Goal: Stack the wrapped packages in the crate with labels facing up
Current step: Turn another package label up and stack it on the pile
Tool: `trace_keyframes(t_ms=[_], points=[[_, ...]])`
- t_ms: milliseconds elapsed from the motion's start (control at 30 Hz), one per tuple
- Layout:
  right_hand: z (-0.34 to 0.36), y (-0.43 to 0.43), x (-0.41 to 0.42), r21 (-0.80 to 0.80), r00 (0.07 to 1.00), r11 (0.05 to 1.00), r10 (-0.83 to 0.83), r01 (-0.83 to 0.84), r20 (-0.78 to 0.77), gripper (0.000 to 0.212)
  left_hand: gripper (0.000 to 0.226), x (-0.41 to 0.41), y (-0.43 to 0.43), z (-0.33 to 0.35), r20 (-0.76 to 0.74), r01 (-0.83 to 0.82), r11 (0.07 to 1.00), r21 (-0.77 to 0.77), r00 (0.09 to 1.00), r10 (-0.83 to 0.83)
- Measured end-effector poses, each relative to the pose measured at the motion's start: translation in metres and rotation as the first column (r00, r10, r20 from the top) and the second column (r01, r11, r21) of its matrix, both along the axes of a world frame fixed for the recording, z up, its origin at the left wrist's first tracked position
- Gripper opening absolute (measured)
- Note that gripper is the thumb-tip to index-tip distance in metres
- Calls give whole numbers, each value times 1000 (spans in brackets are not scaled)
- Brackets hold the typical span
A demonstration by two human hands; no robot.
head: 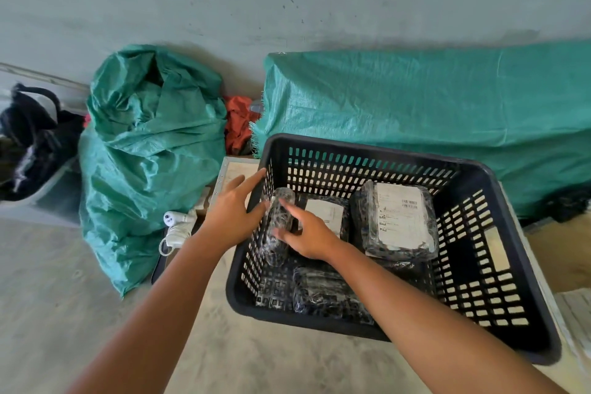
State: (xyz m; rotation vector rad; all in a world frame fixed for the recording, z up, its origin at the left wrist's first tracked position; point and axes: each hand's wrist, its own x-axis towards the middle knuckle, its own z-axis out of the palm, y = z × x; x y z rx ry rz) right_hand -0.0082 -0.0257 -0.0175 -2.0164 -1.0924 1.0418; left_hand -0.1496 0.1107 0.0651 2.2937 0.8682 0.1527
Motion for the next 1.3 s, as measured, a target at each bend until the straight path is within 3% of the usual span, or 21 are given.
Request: trace_keyframes(t_ms=[100, 200, 267, 400, 467, 833, 900, 1033, 1133, 1233, 1300], points=[[-2, -7, 8, -9, 998, 998, 67, -67, -16, 80, 66, 9, -2, -6, 67, 11, 1000, -12, 998, -10], [5, -4, -2, -14, 995, 1000, -11, 10, -95, 73, 65, -3, 5, -11, 68, 29, 1000, 9, 997, -30], [6, -5, -2, 0, 993, 999, -46, 47, -109, 71, 64, -3, 3, -13, 90, 29, 997, -65, 996, -24], [1, 3, -14, 48, 987, 987, -153, 156, -55, 87, 65, -8, 5, -13, 125, 3, 984, -176, 992, 19], [-6, 7, -19, 99, 974, 970, -215, 221, -67, 85, 65, -8, 5, -12, 132, 6, 981, -192, 991, 19], [9, -10, 1, 149, 932, 933, -294, 328, -212, 70, 64, -6, 6, -17, 170, -38, 965, -261, 982, 85], [23, -18, 10, 160, 928, 926, -307, 343, -213, 65, 63, -6, 4, -11, 133, -28, 972, -232, 989, 60], [73, -36, 36, 205, 949, 933, -262, 296, -174, 56, 67, 3, 7, 9, 127, -23, 999, 43, 992, 17], [115, -52, 61, 252, 962, 941, -174, 225, -209, 56, 66, 13, 5, 32, 175, 64, 996, 69, 982, -76], [152, -68, 86, 314, 954, 933, -80, 174, -290, 54, 65, 27, -4, 53, 272, 234, 968, -92, 941, -202], [172, -79, 103, 350, 939, 926, -14, 142, -344, 54, 70, 35, -11, 69, 427, 382, 874, -301, 873, -235]])
